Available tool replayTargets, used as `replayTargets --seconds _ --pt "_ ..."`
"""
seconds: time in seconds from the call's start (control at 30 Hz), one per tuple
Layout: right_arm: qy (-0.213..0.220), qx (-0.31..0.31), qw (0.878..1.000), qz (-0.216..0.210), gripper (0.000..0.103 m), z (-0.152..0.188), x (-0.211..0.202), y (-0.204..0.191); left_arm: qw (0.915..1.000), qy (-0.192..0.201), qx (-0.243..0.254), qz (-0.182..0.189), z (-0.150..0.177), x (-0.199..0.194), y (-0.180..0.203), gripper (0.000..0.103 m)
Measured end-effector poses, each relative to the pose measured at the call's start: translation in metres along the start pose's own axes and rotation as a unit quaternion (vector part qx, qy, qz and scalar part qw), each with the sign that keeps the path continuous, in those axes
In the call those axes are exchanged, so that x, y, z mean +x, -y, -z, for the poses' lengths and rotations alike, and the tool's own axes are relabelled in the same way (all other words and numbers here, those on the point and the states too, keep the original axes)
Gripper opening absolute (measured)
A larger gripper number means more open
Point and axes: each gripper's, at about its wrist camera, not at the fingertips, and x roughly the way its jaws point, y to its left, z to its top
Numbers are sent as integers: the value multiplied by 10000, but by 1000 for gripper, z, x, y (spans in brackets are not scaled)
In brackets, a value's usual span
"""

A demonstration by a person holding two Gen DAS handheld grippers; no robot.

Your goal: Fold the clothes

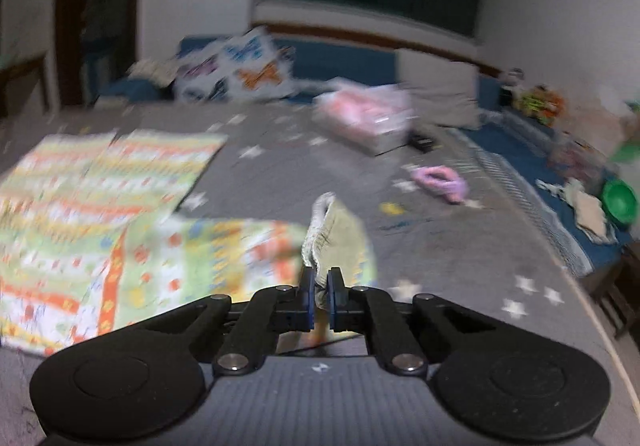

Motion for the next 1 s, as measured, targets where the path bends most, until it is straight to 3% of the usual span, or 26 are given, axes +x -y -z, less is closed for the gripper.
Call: replayTargets --seconds 0.13,0.27,0.5,0.73,0.83,1.0 --pt "98 621 9973 386 5 0 -15 45 10000 -55 29 -51 6 -3 -5 7" --pt "-143 1072 9926 558 5 9 -7 77 9997 -197 131 -79 14 1 -8 8" --pt "-558 1301 9880 623 5 25 17 83 9988 -377 305 -100 19 11 -7 9" --pt "-598 1218 9877 779 9 27 6 83 9981 -348 488 -174 16 3 -14 19" --pt "-460 1179 9898 657 10 20 -3 79 9979 -276 540 -227 15 -2 -17 25" --pt "-404 993 9942 -17 12 13 -4 56 9981 -200 575 -83 10 -14 -14 27"
